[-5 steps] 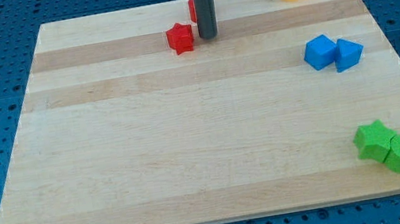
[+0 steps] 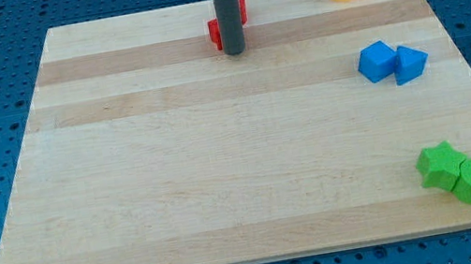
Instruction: Move the red star towards the red circle
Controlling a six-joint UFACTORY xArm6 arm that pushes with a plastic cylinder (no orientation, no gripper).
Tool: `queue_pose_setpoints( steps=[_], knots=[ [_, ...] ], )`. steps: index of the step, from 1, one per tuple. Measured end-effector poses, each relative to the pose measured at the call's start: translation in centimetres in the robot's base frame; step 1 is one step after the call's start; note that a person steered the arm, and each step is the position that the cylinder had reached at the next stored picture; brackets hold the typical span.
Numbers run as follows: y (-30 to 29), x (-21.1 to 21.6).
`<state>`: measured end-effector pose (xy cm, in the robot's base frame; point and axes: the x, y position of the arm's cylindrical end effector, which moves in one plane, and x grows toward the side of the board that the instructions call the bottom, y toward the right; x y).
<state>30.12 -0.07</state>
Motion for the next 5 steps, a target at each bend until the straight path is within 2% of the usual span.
queue_pose_setpoints(
  steps=[1, 3, 5],
  knots=[
    [-1.4, -1.9],
    [-1.6, -1.3],
    [-1.6, -2.7]
  ],
)
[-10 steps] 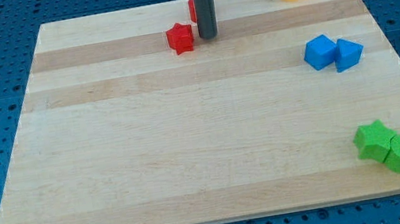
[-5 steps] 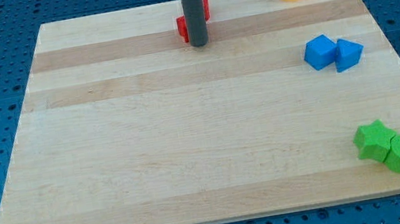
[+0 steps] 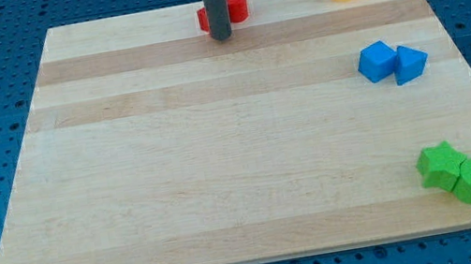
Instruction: Move the red star towards the red circle
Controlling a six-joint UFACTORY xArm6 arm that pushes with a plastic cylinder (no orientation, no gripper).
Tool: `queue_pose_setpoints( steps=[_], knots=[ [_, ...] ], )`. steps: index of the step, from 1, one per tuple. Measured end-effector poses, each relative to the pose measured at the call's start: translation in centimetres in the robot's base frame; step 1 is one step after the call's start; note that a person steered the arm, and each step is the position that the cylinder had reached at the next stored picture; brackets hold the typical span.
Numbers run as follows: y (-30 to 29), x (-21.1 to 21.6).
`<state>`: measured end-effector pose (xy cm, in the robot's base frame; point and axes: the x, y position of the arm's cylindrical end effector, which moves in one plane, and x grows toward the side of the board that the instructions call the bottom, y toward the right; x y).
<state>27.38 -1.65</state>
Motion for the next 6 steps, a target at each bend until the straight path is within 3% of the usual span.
queue_pose_setpoints(
  steps=[4, 6],
  knots=[
    [-0.1, 0.3],
    [0.8, 7.9]
  ],
)
